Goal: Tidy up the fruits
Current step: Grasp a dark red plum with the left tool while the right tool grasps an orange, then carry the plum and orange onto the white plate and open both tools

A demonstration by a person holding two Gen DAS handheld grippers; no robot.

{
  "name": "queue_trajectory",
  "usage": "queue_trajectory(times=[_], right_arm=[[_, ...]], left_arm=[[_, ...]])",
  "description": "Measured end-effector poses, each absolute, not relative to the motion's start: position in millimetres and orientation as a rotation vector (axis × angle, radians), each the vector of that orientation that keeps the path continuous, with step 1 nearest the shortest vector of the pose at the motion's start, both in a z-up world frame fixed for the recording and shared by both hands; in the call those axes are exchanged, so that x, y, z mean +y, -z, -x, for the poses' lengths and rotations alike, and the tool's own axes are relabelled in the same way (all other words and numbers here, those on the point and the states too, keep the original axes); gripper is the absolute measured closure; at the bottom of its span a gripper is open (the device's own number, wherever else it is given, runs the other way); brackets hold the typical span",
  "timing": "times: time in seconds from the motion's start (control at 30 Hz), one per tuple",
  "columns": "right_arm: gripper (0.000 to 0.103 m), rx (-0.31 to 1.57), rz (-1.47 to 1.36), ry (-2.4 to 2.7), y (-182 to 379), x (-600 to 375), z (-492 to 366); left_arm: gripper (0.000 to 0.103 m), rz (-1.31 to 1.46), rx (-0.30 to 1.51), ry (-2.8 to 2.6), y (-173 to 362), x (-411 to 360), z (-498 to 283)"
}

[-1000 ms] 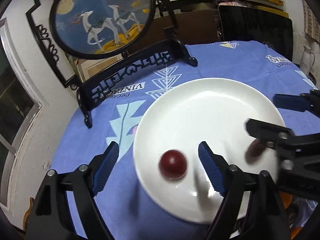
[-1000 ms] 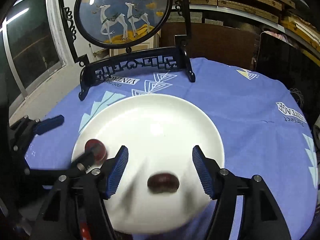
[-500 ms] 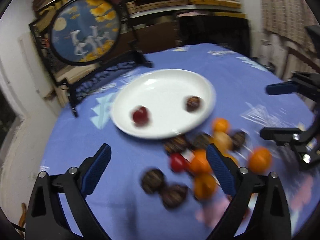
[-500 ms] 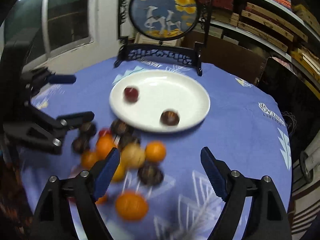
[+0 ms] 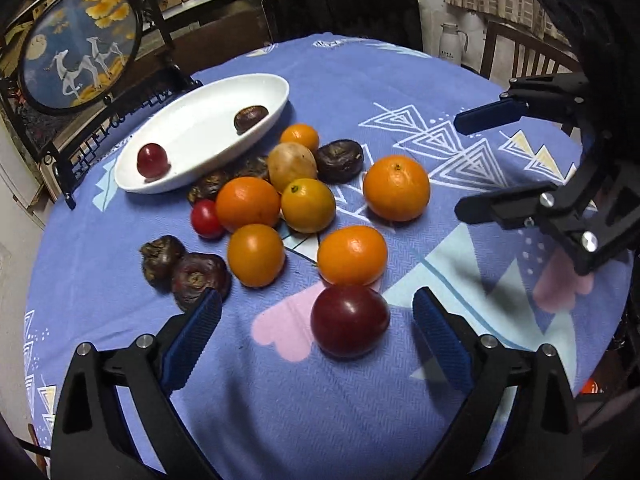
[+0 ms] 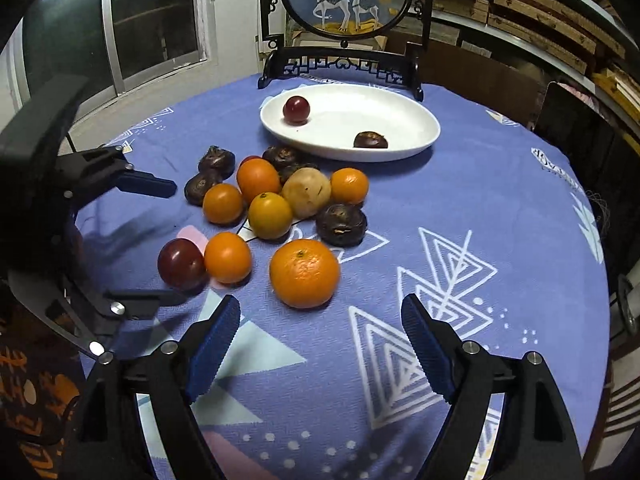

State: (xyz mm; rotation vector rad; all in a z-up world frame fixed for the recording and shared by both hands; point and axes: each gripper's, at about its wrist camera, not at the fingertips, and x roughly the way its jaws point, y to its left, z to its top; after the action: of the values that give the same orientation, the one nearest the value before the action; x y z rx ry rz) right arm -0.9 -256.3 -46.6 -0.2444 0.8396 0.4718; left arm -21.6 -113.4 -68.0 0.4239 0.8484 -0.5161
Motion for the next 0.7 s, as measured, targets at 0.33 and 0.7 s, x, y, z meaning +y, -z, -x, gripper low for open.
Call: queue_trajectory(times=[0.33,0.7], right_arm=[[0.020,0.874,0.279,-0.497,61.6,-236.0,-21.8],[0.057,0.913,0.327,-0.511,69.0,-229.0,-30.4]], left_arm=[[0.066,-0.412,0.881,0.585,71.2,-112.7,23.2],[0.066,-0.341,0.884,0.495,57.6,-84.0,14.5]])
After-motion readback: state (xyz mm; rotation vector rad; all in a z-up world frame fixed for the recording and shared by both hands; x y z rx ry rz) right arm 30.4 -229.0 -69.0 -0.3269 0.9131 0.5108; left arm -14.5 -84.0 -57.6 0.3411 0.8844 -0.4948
